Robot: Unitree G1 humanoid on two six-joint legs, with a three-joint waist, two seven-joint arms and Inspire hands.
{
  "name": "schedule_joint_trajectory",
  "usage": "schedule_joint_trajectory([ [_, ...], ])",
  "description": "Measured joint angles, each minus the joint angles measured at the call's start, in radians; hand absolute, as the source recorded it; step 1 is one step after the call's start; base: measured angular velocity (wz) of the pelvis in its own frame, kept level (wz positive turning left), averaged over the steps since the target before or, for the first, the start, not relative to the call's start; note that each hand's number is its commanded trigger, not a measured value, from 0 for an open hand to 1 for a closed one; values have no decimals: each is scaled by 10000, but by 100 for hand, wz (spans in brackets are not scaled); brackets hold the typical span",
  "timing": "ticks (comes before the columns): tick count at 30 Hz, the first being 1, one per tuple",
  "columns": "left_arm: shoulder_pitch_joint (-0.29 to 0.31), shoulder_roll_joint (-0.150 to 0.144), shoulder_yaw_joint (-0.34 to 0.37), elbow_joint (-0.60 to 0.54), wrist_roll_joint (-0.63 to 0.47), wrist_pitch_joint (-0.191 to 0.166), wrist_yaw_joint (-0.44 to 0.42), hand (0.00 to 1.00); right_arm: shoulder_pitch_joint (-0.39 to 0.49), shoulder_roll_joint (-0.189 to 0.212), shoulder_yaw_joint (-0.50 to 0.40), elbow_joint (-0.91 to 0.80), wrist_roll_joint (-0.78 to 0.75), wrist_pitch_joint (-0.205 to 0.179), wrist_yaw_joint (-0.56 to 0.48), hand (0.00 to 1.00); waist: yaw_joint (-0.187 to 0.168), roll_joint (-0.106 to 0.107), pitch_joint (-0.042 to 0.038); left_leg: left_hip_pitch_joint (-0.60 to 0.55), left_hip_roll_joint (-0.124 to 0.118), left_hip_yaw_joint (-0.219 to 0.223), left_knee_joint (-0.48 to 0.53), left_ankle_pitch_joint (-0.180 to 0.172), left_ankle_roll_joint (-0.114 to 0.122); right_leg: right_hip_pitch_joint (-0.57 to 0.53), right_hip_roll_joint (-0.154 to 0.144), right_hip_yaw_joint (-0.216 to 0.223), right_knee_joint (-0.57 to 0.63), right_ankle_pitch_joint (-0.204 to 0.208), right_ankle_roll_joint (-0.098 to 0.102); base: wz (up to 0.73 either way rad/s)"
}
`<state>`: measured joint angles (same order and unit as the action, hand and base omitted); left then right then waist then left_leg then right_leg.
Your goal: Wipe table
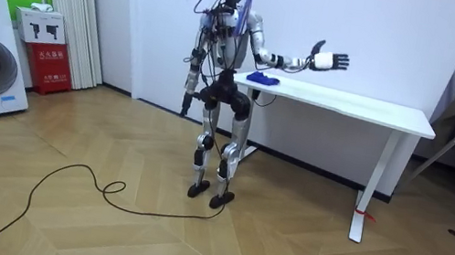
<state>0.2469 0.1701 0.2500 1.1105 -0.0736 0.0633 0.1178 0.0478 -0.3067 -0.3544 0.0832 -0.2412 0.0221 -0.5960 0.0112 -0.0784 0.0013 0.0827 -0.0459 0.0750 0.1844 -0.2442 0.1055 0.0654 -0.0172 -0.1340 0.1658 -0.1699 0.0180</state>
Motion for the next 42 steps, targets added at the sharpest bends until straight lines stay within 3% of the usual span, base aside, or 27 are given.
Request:
schedule_joint_trajectory([
  [3, -31, 1, -28, -32, -4, -99, 17, 0, -44, -5, 386, -609, -1257, -359, 61, 0, 267, -12, -4, 3, 1, -94, 1, 0, 0, 56, -14, -65, 0, 0, 1, 15],
  [5, -18, 7, -122, -32, -15, -107, 68, 0, -384, -49, 947, -950, -1651, -371, 76, 0, 485, -51, 19, -7, 3, -113, 3, 0, 0, 31, -18, -59, 7, 0, 1, -2],
  [10, -183, 24, -495, 109, 24, -256, 59, 0, -782, -72, 2190, -1983, -3269, -437, 777, 0, 565, -54, 47, -48, 1, -253, 9, 0, 0, 50, -15, -50, 11, 0, 1, 8],
  [14, -300, 221, -955, 224, 184, -287, 32, 0, -869, -343, 3346, -3169, -3931, -559, 1611, 0, 754, -148, 46, -104, 10, -256, 18, 1, -3, 48, 2, -86, -8, 0, 0, 0],
  [17, -319, 242, -1189, 209, 270, -358, -26, 0, -883, -432, 3974, -3267, -4272, -775, 2198, 0, 874, -201, 21, -102, 5, -266, 30, 1, -3, 58, 11, -67, -9, 0, 0, 1],
  [24, -770, 338, -1764, 523, 299, -485, -40, 0, -844, -423, 5809, -3190, -5520, -844, 3391, 0, 1099, -225, 35, -218, -32, -368, 54, 1, -2, 38, -61, -210, -114, 5, -1, 4],
  [30, -1025, 363, -1914, 486, 457, -661, -32, 0, -297, -423, 6841, -1340, -6159, -1098, 3822, 0, 1403, -190, 67, -178, -46, -594, 86, 1, -3, 197, -46, -195, -263, 6, -3, 12],
  [36, -1048, 373, -2193, 511, 447, -737, -42, 0, 122, -420, 7274, 1106, -6444, -1215, 4019, 0, 1555, 0, 185, -236, -58, -605, 22, 1, -4, 197, -68, -337, -333, 6, -3, 0],
  [40, -1038, 395, -2183, 485, 461, -756, -23, 0, 117, -414, 7251, 1259, -6516, -1409, 3845, 0, 1506, 68, 110, -245, -53, -634, 36, 3, -6, 203, -63, -410, -341, 6, -3, 4],
  [42, -1026, 393, -2183, 485, 463, -766, -23, 0, 190, -412, 7250, 1432, -6583, -1495, 3665, 0, 1505, 103, 31, -185, -56, -689, 35, 6, -12, 231, -61, -442, -339, 6, -2, 5],
])
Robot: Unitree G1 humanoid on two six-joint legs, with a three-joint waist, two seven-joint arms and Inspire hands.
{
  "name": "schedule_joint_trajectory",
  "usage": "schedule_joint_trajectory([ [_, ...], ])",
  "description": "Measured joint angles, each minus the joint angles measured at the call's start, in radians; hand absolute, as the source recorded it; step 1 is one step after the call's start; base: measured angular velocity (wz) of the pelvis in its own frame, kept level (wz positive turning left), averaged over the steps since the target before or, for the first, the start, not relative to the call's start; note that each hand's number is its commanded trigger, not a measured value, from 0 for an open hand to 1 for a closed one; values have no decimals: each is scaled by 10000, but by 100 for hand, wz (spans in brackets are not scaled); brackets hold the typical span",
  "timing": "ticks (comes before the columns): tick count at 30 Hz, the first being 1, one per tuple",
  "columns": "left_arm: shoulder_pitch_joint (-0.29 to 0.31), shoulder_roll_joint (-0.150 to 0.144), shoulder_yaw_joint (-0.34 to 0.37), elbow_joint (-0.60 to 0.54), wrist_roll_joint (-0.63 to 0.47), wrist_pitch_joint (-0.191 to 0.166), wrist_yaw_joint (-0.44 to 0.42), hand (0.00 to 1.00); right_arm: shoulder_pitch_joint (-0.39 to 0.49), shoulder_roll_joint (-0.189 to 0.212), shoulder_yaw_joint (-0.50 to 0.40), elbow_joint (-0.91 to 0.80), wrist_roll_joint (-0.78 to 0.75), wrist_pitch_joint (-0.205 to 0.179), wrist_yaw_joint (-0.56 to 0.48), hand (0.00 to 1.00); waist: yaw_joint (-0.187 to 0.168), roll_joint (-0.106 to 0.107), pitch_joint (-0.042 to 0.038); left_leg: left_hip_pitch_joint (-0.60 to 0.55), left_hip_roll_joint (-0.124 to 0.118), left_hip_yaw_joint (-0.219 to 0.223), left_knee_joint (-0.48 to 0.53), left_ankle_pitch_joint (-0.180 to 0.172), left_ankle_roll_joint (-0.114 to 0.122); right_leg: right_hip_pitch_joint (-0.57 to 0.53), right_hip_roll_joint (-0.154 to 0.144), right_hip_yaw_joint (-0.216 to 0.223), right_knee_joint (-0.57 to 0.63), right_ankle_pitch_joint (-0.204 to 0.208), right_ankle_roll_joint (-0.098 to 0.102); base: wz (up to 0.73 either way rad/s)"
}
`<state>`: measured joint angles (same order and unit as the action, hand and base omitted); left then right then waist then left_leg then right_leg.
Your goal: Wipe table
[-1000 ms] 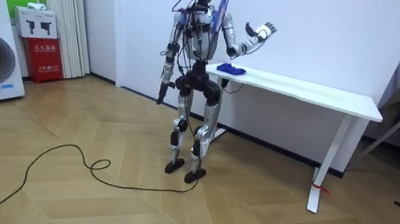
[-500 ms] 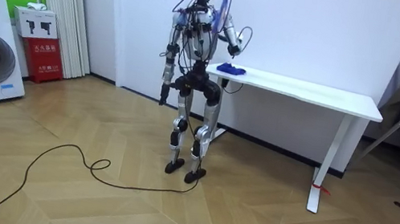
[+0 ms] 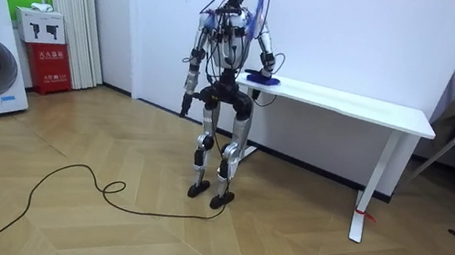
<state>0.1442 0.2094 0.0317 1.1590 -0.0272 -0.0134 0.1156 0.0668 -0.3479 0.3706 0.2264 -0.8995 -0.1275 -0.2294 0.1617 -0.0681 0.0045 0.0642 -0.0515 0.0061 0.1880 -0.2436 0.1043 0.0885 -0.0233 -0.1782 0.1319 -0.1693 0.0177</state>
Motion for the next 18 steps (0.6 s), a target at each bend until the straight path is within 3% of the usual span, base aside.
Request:
schedule_joint_trajectory([
  [1, 34, 1, 1, 1, -1, 0, 10, 0, 95, -1, 0, 10, -20, -49, -40, 0, -7, 13, -46, 38, -4, -37, -2, 0, 0, 30, 0, -13, 6, 0, 0, 0],
  [5, 57, -4, 18, -140, 9, -6, 28, 0, 329, 2, -78, 109, -115, -180, -350, 0, -62, 96, -29, 183, -16, -87, -19, 0, -1, 206, -14, -2, -17, 0, 0, 6],
  [8, 59, -1, 57, -142, 3, -49, 136, 0, 361, 122, -446, 647, -147, -606, -825, 0, -205, 128, -18, 182, -21, -148, -20, 0, -1, 246, -21, -11, -21, -1, 1, 11],
  [11, 75, -3, 57, -140, 2, -225, 324, 0, 474, 348, -774, 900, -168, -746, -1269, 0, -205, 109, -29, 159, -25, -164, -46, 0, 0, 255, -19, -10, -92, 0, 1, 1],
  [18, 94, -8, 57, -94, -3, -396, 325, 0, 584, 417, -1199, 1145, -224, -981, -1774, 0, -214, 103, -33, 174, -35, -168, -118, 1, -1, 264, -15, 15, -163, -1, 1, 0],
])
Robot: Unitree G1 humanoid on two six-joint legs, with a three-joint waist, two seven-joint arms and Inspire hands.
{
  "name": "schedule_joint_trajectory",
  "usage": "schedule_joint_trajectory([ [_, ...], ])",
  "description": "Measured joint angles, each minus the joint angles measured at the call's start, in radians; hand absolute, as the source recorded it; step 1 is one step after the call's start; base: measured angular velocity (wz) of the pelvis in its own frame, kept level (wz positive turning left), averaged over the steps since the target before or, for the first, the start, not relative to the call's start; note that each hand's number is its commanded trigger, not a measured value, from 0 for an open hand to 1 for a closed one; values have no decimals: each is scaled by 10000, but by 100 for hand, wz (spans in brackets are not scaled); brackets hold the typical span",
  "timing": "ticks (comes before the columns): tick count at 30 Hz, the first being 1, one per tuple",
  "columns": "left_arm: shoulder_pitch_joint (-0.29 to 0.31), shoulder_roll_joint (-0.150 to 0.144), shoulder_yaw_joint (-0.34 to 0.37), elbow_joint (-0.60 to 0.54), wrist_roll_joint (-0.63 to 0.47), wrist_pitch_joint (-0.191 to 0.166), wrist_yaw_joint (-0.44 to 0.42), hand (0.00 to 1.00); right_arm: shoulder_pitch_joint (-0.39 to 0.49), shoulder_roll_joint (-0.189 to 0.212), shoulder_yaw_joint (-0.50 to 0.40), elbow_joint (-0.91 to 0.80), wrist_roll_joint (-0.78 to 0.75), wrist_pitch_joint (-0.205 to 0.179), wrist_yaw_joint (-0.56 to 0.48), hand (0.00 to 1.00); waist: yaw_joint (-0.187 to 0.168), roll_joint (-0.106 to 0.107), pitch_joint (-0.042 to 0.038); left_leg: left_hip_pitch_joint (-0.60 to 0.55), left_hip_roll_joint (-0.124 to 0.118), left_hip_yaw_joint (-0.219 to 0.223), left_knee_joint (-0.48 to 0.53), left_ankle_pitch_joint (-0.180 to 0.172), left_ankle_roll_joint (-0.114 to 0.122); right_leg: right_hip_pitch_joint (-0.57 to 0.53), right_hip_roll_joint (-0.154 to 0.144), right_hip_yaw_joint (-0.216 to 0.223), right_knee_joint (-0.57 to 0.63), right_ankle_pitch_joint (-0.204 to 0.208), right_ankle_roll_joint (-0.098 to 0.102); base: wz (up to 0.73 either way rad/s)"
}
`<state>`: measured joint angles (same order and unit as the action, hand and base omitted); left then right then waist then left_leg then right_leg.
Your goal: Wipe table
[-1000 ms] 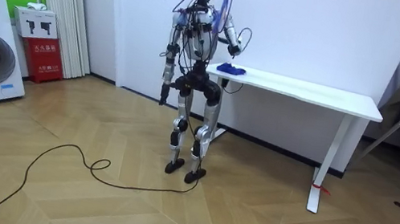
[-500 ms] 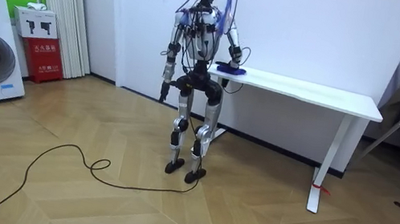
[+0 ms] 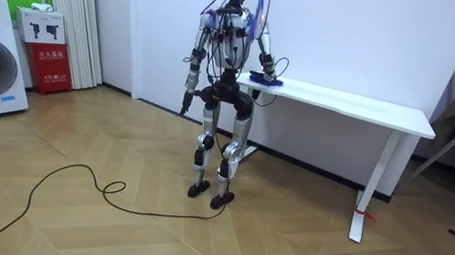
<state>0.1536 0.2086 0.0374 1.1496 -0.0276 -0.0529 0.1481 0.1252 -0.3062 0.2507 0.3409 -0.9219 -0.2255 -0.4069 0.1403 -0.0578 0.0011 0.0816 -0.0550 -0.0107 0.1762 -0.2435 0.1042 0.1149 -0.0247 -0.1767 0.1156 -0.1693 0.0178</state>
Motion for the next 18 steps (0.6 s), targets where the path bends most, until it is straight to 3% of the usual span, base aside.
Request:
schedule_joint_trajectory([
  [18, 159, -85, 15, 99, 0, 3, -1, 0, 66, 50, -511, 31, 136, -35, -940, 0, -3, -11, 17, 294, 55, -45, -95, 1, -1, 81, 93, 51, 13, -2, 2, -2],
])
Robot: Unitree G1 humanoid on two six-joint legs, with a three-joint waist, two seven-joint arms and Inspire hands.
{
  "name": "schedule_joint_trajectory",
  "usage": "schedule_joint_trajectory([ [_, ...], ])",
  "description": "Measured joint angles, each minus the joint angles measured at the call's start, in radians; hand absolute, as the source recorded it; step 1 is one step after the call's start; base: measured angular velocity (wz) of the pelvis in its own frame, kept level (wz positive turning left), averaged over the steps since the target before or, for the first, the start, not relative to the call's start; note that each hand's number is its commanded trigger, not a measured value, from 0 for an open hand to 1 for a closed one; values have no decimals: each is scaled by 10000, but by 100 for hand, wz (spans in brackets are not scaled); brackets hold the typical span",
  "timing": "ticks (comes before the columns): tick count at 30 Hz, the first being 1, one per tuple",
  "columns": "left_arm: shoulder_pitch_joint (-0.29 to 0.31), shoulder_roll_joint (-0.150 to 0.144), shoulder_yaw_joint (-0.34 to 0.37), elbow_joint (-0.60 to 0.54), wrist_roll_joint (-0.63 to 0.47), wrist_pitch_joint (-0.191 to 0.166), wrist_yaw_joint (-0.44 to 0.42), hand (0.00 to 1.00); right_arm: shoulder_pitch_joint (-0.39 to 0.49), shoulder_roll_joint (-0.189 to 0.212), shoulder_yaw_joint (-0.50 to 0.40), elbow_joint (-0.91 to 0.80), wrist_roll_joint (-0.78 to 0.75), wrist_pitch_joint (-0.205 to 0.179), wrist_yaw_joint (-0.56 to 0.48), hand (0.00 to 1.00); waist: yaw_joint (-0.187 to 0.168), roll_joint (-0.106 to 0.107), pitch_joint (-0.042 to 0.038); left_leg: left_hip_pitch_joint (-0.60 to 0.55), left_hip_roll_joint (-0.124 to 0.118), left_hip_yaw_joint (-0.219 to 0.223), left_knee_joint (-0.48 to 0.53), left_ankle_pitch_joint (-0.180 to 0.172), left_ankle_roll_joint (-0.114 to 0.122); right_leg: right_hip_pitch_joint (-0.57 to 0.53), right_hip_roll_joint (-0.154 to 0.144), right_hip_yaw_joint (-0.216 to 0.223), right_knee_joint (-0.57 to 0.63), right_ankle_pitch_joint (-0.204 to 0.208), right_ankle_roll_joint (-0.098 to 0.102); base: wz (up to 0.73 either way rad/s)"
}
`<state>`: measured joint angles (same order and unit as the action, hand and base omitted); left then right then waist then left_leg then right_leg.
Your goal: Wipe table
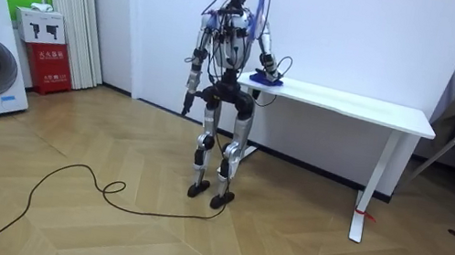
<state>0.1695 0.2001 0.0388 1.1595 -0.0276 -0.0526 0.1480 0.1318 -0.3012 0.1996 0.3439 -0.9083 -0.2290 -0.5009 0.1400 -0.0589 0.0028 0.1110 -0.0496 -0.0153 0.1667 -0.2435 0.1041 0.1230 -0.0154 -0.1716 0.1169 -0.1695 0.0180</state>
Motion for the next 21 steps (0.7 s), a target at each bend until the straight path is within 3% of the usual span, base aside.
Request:
schedule_joint_trajectory([
  [6, -32, -154, 260, -153, 9, 5, -3, 0, 52, 30, -3, 301, -10, 9, -32, 0, -15, -11, -5, 87, 12, -204, -16, 1, -1, 47, 28, 23, 24, -1, -1, -1],
  [9, 8, -160, 260, -227, 4, -1, 2, 0, 52, 33, 1, 549, -9, 30, 23, 0, 12, 29, 17, 195, 27, -770, -15, 1, -1, 16, 105, 33, 184, 0, -11, -14],
  [12, 226, -178, 259, -416, 4, 2, -13, 0, 60, 51, 2, 808, -5, 166, 68, 0, -197, 21, -7, 285, -5, -660, -10, 32, -54, 256, -8, 22, 220, 4, -12, 9],
  [13, 243, -194, 257, -512, -1, 0, -16, 0, 102, 43, 1, 825, -1, 278, 195, 0, -265, 88, 36, 477, 61, -877, -88, 87, -119, 32, 105, -104, 697, -84, -12, -6],
  [14, 226, -154, 269, -578, 12, -1, -3, 0, 139, 97, 3, 813, 2, 306, 265, 0, -244, 174, 25, 547, 206, -1563, -144, 93, -127, -371, 467, 171, 619, -336, -108, -26],
  [15, 224, -93, 311, -630, 24, -11, 7, 0, 79, 160, 22, 799, -1, 293, 314, 0, -192, 128, 13, 518, 250, -1721, -127, 92, -130, -618, 712, 381, 148, -217, -318, -59],
  [16, 264, -42, 542, -601, 163, -16, 8, 0, -84, 220, 179, 664, -15, 258, 365, 0, -196, 17, -8, 404, 234, -1704, 21, 12, -264, -1161, 932, 564, -638, 748, -818, -34],
  [17, 366, -127, 581, -419, 241, -11, 1, 0, -94, 190, 220, 711, -51, 299, 327, 0, -436, 52, -40, 249, 283, -1477, 565, -253, -1051, -1129, 843, 418, -246, 1054, -949, -14],
  [18, 372, -145, 536, -387, 209, -15, -20, 0, -87, 220, 245, 794, -45, 403, 325, 0, -515, 29, -36, 180, 289, -1142, 724, -378, -1293, -1038, 762, 495, -155, 1054, -949, 41],
  [19, 280, -138, 516, -380, 195, -82, -56, 0, -20, 288, 209, 844, -35, 628, 330, 0, -624, -142, 5, -44, 397, -570, 417, -380, -1316, -871, 556, 771, -128, 1053, -947, 56],
  [20, 134, -129, 430, -404, 199, -261, -61, 0, 17, 275, 128, 919, -23, 763, 344, 0, -572, -318, 30, -647, 558, -283, -56, -149, -1341, -831, 345, 1086, -122, 1016, -856, 62],
  [21, 91, -123, 356, -409, 213, -346, -61, 0, 10, 247, 99, 979, -24, 793, 357, 0, -529, -339, 40, -949, 703, -75, -222, 302, -1259, -796, 295, 1131, -102, 940, -708, 34],
])
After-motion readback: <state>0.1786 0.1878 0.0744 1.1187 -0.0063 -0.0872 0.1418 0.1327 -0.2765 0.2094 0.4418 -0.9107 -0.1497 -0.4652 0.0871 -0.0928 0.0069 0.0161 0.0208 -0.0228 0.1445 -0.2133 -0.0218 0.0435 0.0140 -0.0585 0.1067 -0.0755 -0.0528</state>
